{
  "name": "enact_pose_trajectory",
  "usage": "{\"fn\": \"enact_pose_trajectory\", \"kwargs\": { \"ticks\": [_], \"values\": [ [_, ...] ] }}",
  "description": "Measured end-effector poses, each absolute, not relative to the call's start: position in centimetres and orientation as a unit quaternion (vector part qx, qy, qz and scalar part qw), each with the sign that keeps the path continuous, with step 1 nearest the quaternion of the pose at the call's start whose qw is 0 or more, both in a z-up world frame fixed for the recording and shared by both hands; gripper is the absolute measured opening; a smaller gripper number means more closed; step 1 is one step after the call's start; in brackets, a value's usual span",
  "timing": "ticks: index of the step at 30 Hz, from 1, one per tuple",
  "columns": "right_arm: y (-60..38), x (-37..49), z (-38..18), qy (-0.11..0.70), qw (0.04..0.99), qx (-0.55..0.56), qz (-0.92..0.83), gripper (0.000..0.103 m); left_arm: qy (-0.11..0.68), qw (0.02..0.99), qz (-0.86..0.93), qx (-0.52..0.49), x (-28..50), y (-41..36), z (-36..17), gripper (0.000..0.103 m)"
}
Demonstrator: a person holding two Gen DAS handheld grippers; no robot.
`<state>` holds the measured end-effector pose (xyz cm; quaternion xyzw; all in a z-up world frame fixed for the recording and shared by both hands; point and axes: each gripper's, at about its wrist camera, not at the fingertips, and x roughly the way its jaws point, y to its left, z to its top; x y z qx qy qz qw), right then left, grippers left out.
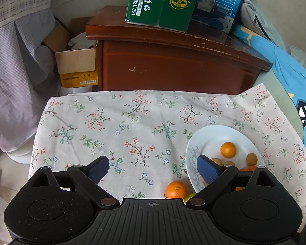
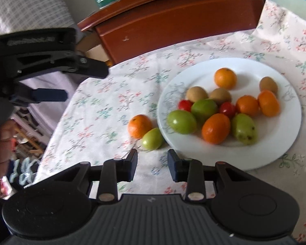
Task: Organize fruits
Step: 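Move both open tools back toward the last tangerine and small lime, then grasp the small green lime with the right tool while the left tool grasps the tangerine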
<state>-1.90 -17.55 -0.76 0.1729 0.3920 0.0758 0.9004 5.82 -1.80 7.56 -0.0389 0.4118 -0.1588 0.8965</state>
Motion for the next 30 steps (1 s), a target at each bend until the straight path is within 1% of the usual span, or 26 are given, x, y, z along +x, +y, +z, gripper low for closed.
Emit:
{"fn": "enact_pose_trajectory", "kwargs": {
  "ticks": [15,18,19,24,30],
  "values": [
    [-15.0,-0.8,-1.1,0.366,0.920,0.133,0.050,0.032,0.425,0.892,-0.148,-0.043,6.1,-1.3,7.0,0.095],
    [-14.6,-0.6,-1.2,0.361,0.924,0.120,0.042,0.024,0.430,0.890,-0.146,-0.037,6.2,-1.4,6.6,0.095],
    [-14.6,-0.5,-1.3,0.360,0.925,0.117,0.039,0.023,0.431,0.890,-0.145,-0.035,6.2,-1.4,6.5,0.095],
    [-14.3,-0.3,-1.3,0.359,0.926,0.109,0.039,0.022,0.439,0.886,-0.144,-0.035,6.3,-1.3,6.0,0.095],
    [-14.8,-0.9,-0.8,0.381,0.916,0.112,0.050,0.022,0.455,0.877,-0.150,-0.027,6.4,-1.6,4.9,0.095]
  ]
}}
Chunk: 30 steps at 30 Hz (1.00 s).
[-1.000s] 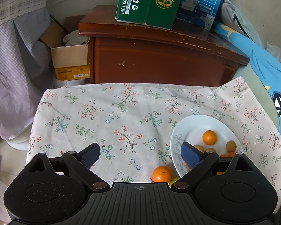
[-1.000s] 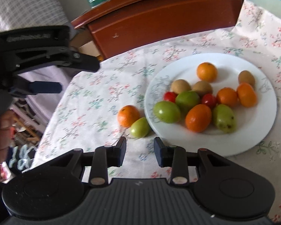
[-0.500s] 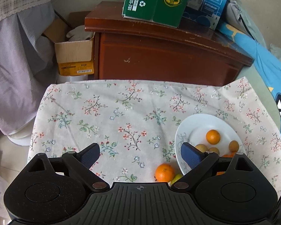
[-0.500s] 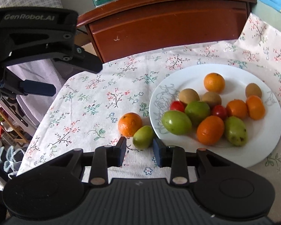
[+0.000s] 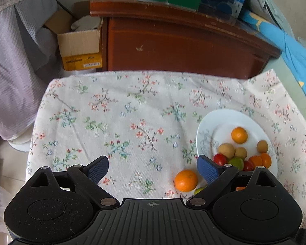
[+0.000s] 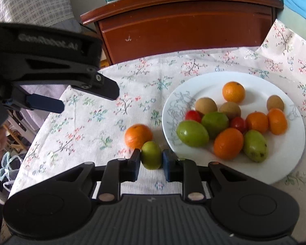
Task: Organize fruits
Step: 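Grasp the small green lime with the right tool while the left tool grasps the tangerine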
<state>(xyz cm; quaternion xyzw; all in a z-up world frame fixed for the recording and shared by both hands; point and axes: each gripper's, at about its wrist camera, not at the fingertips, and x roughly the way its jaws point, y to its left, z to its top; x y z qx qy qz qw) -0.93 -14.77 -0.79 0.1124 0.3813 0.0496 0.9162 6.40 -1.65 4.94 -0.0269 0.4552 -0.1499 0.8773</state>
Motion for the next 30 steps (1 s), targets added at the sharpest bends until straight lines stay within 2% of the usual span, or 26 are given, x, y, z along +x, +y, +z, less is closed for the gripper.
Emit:
{"fn": "enact_pose_trajectory", "kwargs": {
  "ticks": [11,18,25,29,30],
  "values": [
    [-17.1,-4.6,0.0,0.426,0.891,0.148,0.048,0.022,0.452,0.872,-0.180,0.043,4.8,-3.6,2.8,0.095],
    [-18.7,-6.0,-0.1,0.426,0.888,0.170,0.022,0.022,0.428,0.877,-0.201,0.083,4.1,-4.9,1.9,0.095],
    [-18.9,-5.7,-0.2,0.422,0.890,0.174,0.020,0.023,0.416,0.881,-0.210,0.079,4.2,-5.4,1.4,0.093],
    [-18.9,-5.6,-0.2,0.421,0.889,0.179,0.018,0.023,0.416,0.879,-0.220,0.076,4.3,-5.6,1.1,0.080],
    [-18.9,-5.6,-0.2,0.421,0.889,0.179,0.018,0.023,0.417,0.878,-0.223,0.078,4.3,-5.7,1.0,0.071]
  ]
}}
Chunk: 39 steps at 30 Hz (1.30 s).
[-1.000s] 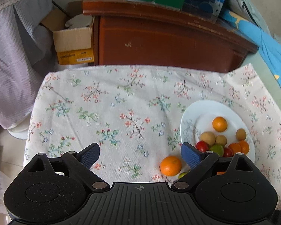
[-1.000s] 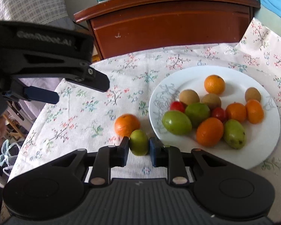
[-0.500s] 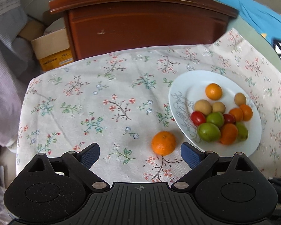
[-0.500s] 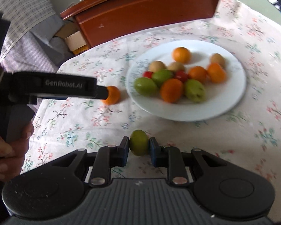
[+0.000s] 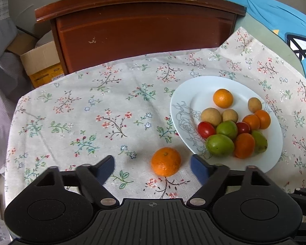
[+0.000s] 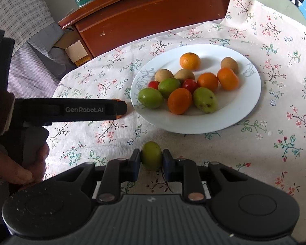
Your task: Organize fruits
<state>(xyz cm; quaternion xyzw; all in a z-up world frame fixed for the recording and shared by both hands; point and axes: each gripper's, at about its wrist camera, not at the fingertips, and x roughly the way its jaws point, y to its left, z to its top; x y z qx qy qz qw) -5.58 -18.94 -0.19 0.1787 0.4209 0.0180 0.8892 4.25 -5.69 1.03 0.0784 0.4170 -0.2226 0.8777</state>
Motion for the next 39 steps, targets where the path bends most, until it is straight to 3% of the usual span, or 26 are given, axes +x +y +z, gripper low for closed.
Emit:
{"fn": "enact_pose_trajectory", "kwargs": {
  "ticks": [1,8,10,23,39],
  "values": [
    [-18.9,-5.6,-0.2,0.421,0.889,0.178,0.018,0.023,0.420,0.875,-0.225,0.083,4.2,-5.8,0.9,0.061],
    [-18.9,-5.5,-0.2,0.419,0.890,0.179,0.017,0.023,0.420,0.873,-0.235,0.081,4.1,-6.2,0.2,0.041],
    [-18.9,-5.5,-0.3,0.418,0.891,0.177,0.017,0.023,0.419,0.874,-0.238,0.069,4.1,-6.0,0.4,0.029],
    [-19.3,-5.4,-0.2,0.411,0.891,0.191,0.021,0.023,0.405,0.887,-0.221,0.033,4.2,-5.0,2.0,0.029],
    [-22.2,-4.8,3.1,0.346,0.907,0.239,0.020,0.023,0.367,0.899,-0.239,0.006,3.9,-5.3,4.9,0.029]
  ]
}}
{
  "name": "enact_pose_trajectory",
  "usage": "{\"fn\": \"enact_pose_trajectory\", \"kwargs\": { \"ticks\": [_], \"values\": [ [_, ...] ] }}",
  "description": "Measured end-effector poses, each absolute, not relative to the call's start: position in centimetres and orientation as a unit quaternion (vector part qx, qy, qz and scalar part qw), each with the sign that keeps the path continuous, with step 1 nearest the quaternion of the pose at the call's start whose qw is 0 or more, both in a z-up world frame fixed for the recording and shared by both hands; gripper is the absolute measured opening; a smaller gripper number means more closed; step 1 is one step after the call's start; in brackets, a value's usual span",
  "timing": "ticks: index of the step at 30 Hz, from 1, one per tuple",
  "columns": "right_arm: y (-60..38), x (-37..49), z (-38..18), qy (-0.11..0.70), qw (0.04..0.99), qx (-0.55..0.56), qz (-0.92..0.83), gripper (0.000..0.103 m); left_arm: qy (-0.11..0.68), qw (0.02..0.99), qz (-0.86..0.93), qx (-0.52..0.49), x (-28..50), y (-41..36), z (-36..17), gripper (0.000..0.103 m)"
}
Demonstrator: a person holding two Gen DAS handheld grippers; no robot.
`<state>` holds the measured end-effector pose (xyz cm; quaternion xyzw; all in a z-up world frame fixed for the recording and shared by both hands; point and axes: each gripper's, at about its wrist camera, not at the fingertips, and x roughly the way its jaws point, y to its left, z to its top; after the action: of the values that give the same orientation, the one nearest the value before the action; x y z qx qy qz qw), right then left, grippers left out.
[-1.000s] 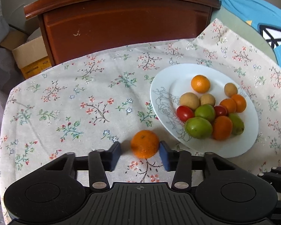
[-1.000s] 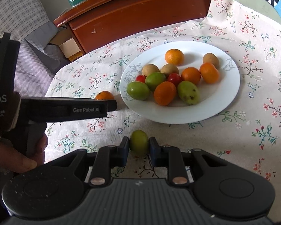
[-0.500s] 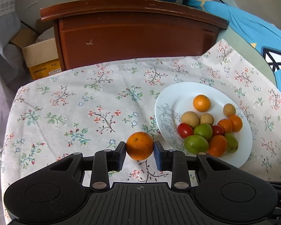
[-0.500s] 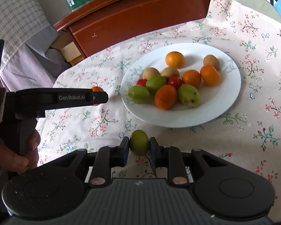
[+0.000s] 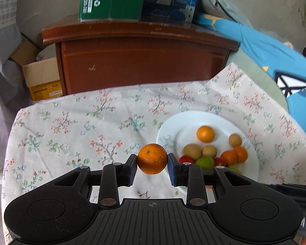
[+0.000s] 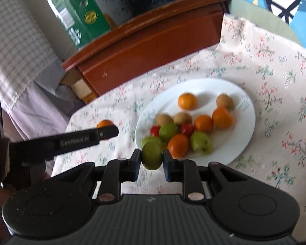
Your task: Organize fruits
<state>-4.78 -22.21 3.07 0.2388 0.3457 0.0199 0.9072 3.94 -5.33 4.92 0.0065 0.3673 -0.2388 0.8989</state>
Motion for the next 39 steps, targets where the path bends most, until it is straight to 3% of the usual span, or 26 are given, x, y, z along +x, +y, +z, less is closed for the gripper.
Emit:
{"fn": "enact_pose_trajectory", "kwargs": {
  "ticks": [12,29,33,35,37,39],
  "values": [
    [-26.5,-3.9,6.6,0.286,0.923,0.258,-0.014,0.023,0.344,0.900,-0.266,-0.015,4.6,-6.7,7.0,0.029],
    [-29.0,-0.2,3.7,0.327,0.898,0.294,-0.030,0.023,0.353,0.886,-0.300,-0.011,6.0,-10.7,5.6,0.029],
    [-29.4,-0.3,3.2,0.328,0.893,0.305,-0.046,0.028,0.357,0.885,-0.299,-0.017,6.1,-10.7,5.7,0.032],
    [-29.6,-0.4,3.3,0.327,0.892,0.308,-0.048,0.029,0.355,0.886,-0.298,-0.019,6.1,-10.5,6.0,0.043],
    [-29.6,-0.5,3.4,0.325,0.892,0.308,-0.054,0.036,0.349,0.893,-0.282,-0.030,6.0,-9.9,6.6,0.079],
    [-29.6,-0.7,3.5,0.324,0.891,0.312,-0.058,0.038,0.340,0.898,-0.277,-0.045,5.9,-9.1,7.3,0.082]
  ]
}}
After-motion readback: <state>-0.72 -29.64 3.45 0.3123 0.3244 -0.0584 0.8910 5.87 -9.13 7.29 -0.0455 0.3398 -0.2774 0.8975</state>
